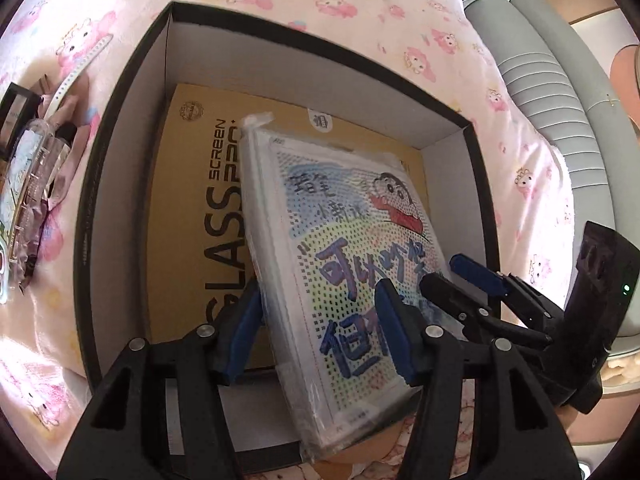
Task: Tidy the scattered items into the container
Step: 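Lower the bead kit into the box and open the right gripper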
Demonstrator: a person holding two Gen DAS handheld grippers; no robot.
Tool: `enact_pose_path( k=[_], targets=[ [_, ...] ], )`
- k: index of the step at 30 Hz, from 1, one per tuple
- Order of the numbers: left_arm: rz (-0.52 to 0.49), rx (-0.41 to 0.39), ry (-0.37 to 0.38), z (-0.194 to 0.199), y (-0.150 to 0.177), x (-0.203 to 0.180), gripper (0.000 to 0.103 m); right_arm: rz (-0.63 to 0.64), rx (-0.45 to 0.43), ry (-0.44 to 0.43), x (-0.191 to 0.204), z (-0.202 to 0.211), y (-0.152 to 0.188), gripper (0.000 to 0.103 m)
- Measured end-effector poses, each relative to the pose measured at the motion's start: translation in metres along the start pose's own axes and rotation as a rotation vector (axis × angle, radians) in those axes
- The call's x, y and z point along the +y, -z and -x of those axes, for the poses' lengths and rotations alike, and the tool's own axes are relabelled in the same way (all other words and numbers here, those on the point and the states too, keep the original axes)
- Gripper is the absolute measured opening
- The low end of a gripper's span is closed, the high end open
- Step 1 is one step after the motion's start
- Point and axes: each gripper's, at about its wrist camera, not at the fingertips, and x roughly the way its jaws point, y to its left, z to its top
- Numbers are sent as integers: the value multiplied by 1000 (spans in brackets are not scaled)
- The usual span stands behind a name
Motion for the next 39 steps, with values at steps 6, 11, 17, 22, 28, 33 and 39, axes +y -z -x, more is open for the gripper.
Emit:
enact_pose_path(
  k=[6, 11, 17, 22, 28, 33, 39],
  targets=[
    [-10, -51, -86, 8, -5, 7, 51, -13, -46, -64, -2, 15, -2, 58],
    [7, -9, -168, -8, -20, 7, 39, -68, -171, -43, -19, 47, -9, 58],
    [36, 78, -169, -37, -35, 1, 40, -115, -288, 80, -30, 66, 2, 58],
    [-29, 94, -124, -39, -33, -13, 40, -199, -259, -196, -59, 47, 8, 58],
    [-56, 84, -104, -29, -30, -13, 41, -214, -293, -245, -69, 40, 15, 55],
    [-4, 62, -59, -14, -34, 3, 41, -176, -316, -199, -59, 41, 20, 55],
    [-56, 7, -66, 15, -26, -2, 41, -135, -301, -119, -48, 38, 21, 55]
  ],
)
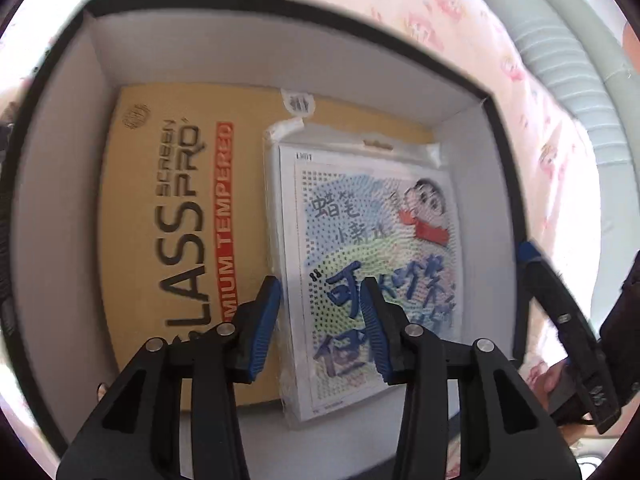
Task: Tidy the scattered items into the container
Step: 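Lower the bead kit into the box and open the right gripper, then move the left gripper to the black Smart Devil box and grasp it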
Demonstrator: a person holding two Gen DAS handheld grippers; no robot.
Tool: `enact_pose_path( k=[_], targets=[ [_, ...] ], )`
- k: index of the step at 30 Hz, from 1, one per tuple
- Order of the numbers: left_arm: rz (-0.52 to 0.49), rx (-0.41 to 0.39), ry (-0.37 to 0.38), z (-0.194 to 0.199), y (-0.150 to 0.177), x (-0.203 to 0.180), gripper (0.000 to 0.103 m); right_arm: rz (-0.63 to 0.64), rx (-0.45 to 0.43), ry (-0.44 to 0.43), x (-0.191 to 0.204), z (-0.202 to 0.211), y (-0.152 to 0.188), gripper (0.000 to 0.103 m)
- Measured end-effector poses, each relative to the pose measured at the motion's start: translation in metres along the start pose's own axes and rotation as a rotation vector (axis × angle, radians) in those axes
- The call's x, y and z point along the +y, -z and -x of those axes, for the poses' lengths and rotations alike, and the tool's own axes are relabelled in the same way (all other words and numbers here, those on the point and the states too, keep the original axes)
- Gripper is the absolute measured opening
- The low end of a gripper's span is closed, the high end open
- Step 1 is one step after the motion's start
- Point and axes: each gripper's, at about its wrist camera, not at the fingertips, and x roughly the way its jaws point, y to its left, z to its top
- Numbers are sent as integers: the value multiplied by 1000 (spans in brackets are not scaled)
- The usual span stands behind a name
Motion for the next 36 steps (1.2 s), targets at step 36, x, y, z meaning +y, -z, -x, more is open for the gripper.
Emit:
enact_pose_path(
  k=[36],
  targets=[
    [340, -594, -140, 198, 161, 212, 55, 611, 350, -373, 368, -67, 3, 51]
  ],
)
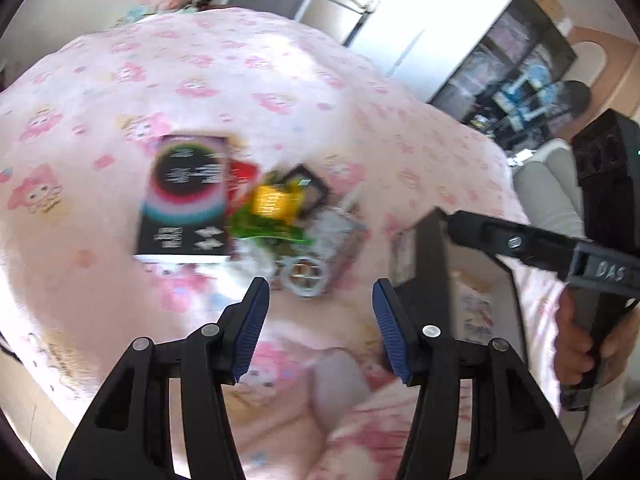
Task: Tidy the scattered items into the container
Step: 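Move the left gripper to the black Smart Devil box and grasp it, then lift the black box with the left gripper and carry it toward the open box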
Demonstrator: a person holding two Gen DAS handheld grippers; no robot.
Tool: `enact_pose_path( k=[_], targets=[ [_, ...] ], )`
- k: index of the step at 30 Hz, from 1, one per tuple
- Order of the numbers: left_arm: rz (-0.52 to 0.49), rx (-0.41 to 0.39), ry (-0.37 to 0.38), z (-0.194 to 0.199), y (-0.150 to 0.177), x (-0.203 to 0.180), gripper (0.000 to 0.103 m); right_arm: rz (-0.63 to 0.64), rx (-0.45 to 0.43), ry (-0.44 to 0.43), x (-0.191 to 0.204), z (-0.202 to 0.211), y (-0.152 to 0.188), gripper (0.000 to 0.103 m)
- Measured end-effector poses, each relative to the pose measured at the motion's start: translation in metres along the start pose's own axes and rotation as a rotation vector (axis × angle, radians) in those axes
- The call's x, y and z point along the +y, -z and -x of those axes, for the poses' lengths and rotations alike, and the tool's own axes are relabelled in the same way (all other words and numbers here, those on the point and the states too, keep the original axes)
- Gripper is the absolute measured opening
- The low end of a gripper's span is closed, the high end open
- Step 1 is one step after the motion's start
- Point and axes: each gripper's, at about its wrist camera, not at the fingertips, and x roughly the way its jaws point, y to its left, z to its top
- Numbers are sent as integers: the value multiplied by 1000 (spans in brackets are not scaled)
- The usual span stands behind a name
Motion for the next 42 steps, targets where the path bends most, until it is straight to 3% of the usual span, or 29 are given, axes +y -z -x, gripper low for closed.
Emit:
enact_pose_path(
  k=[2, 6, 12, 14, 17, 20, 22, 26, 31, 36, 39, 42],
  targets=[
    [68, 22, -64, -19, -2, 38, 55, 25, 75, 21, 3, -33, -16, 51],
    [241, 39, -68, -50, -6, 103, 55, 82, 222, 3, 3, -89, -29, 51],
    [327, 40, -52, -91, -18, 154, 56, 166, 344, -13, 0, -127, -17, 51],
    [308, 40, -56, -108, -26, 162, 56, 143, 349, 11, -9, -134, -20, 51],
    [323, 71, 4, -125, -35, 165, 56, 81, 344, -41, -22, -142, -27, 51],
    [277, 104, 10, -121, -33, 145, 42, 61, 339, -76, -25, -150, -32, 51],
    [264, 130, 64, -116, -25, 131, 37, 45, 335, -81, -25, -156, -36, 51],
    [213, 146, 80, -114, -6, 109, 40, -8, 314, -58, -32, -173, -44, 51],
    [319, 132, 110, -122, -9, 129, 43, -32, 367, -84, -37, -200, -39, 51],
    [307, 150, 121, -128, -8, 129, 40, 11, 392, -95, -26, -212, -39, 51],
    [372, 135, 160, -119, 3, 133, 32, 28, 329, -32, -21, -199, -42, 51],
    [394, 115, 165, -106, 13, 132, 30, -9, 243, -100, -24, -181, -52, 51]
  ],
)
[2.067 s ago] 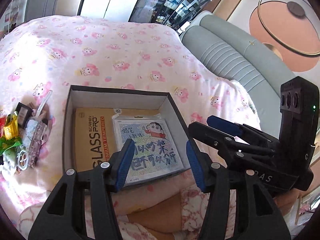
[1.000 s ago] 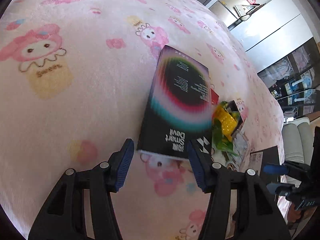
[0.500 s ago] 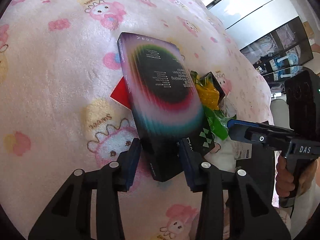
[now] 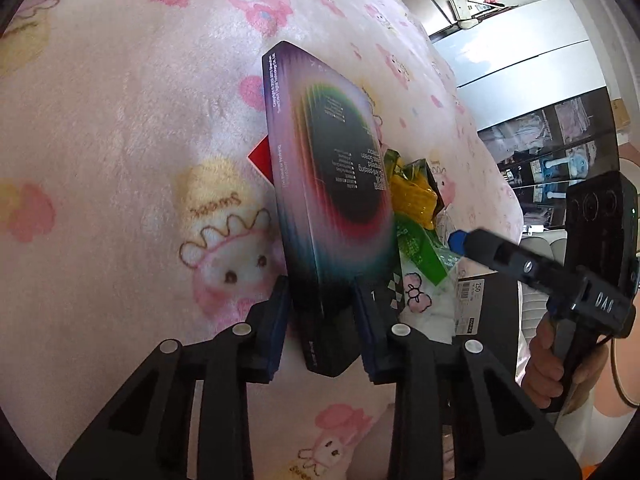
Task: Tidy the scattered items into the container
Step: 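Lift the black box with the left gripper and carry it toward the open box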
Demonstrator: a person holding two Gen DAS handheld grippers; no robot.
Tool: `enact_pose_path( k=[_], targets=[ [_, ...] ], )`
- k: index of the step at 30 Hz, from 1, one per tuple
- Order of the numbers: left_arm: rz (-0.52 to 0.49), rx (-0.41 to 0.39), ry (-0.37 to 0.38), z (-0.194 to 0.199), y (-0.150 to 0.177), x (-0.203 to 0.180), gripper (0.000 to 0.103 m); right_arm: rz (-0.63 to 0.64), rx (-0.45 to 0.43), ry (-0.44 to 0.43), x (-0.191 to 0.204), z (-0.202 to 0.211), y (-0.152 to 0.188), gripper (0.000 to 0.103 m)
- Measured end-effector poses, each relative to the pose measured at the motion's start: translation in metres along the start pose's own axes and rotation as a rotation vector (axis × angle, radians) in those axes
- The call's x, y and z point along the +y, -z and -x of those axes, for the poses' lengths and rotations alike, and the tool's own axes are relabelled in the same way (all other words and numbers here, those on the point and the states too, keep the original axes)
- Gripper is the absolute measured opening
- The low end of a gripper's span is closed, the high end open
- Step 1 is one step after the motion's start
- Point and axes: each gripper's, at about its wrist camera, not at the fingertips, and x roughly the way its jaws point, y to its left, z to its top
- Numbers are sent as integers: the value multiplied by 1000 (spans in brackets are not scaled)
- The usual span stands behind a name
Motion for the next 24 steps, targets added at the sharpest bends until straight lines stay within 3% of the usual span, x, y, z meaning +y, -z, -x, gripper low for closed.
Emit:
enact_pose_path(
  k=[3, 4, 7, 10, 12, 14, 15, 19, 24],
  targets=[
    [13, -1, -2, 4, 6, -2, 30, -82, 19, -195, -8, -3, -9, 50],
    [7, -10, -14, 8, 7, -5, 30, -90, 33, -221, -8, -8, -11, 50],
    [-38, -58, -86, 26, 6, -15, 27, -49, 90, -107, -4, -25, -14, 50],
    [-69, -104, -188, 36, -8, -16, 28, -83, 164, -89, -10, -45, -7, 50],
    [-53, -64, -177, 29, -21, -9, 32, -107, 200, -104, -16, -55, -3, 50],
    [-35, -46, -124, 22, -30, -3, 43, -119, 210, -153, -17, -59, -2, 50],
    [-32, -55, -132, 19, -34, -2, 47, -112, 207, -164, -15, -60, -3, 50],
    [-16, -49, -163, 8, -39, 6, 47, -89, 213, -221, -6, -67, -11, 51],
    [-31, -54, -177, -3, -31, 5, 51, -142, 228, -179, -13, -88, -26, 51]
  ],
)
